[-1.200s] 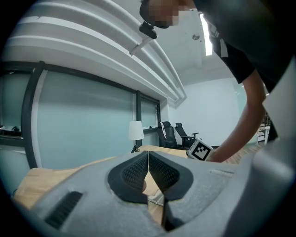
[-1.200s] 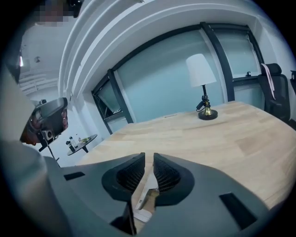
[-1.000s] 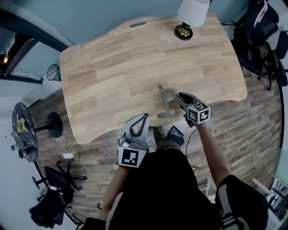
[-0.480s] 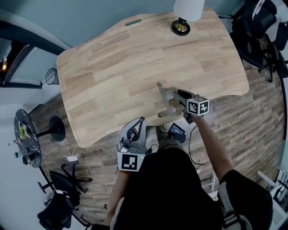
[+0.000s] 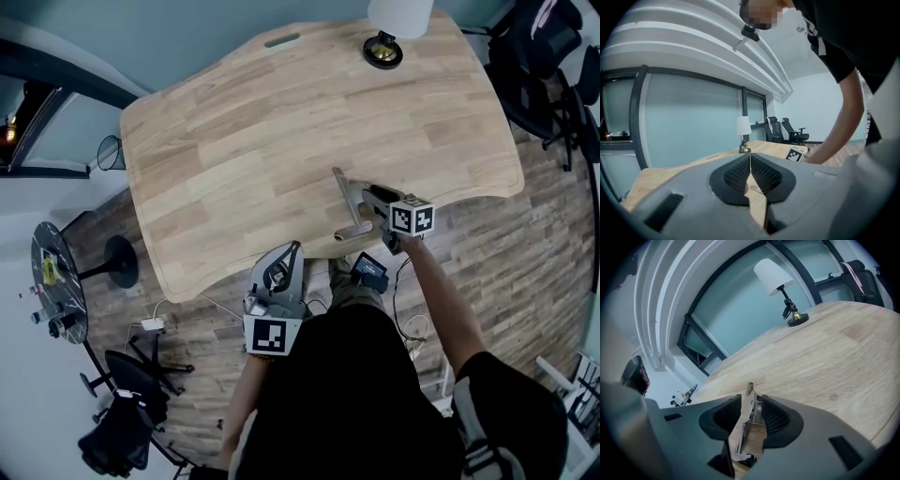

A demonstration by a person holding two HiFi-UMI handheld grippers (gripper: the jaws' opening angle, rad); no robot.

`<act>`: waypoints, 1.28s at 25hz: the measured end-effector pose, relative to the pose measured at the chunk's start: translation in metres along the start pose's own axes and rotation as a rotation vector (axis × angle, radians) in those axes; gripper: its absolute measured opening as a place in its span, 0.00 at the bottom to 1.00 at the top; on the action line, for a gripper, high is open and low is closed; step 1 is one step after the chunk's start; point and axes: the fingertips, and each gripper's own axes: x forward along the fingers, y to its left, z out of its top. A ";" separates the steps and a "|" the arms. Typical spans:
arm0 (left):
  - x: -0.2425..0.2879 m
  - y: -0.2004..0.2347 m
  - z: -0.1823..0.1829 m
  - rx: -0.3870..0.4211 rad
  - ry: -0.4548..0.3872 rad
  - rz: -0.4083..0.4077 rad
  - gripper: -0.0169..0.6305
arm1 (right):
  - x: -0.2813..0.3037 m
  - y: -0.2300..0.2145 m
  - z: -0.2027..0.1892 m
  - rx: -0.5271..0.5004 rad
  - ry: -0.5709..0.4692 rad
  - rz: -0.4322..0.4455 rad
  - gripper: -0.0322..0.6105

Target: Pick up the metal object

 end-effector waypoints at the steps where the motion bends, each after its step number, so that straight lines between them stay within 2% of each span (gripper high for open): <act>1: -0.001 0.002 0.000 -0.004 0.001 0.004 0.05 | 0.001 0.000 0.000 -0.001 0.002 -0.002 0.24; 7: -0.005 0.008 -0.005 -0.011 0.005 0.023 0.05 | 0.010 -0.005 -0.012 0.061 0.040 0.009 0.24; 12: -0.009 0.013 -0.009 -0.060 0.014 0.055 0.05 | 0.012 -0.004 -0.013 0.097 0.051 0.037 0.17; 17: -0.011 0.013 -0.012 -0.048 0.016 0.058 0.05 | 0.013 0.002 -0.013 0.103 0.072 0.046 0.14; 20: -0.012 0.013 -0.013 -0.077 0.024 0.069 0.05 | 0.015 0.004 -0.017 0.120 0.083 0.069 0.11; 26: -0.016 0.015 -0.012 -0.053 0.016 0.075 0.05 | 0.018 0.010 -0.023 0.183 0.100 0.111 0.10; 30: -0.017 0.017 -0.013 -0.078 -0.004 0.090 0.05 | 0.018 0.011 -0.023 0.231 0.086 0.122 0.09; 32: -0.016 0.018 -0.012 -0.058 -0.011 0.086 0.05 | 0.019 0.012 -0.022 0.251 0.084 0.127 0.08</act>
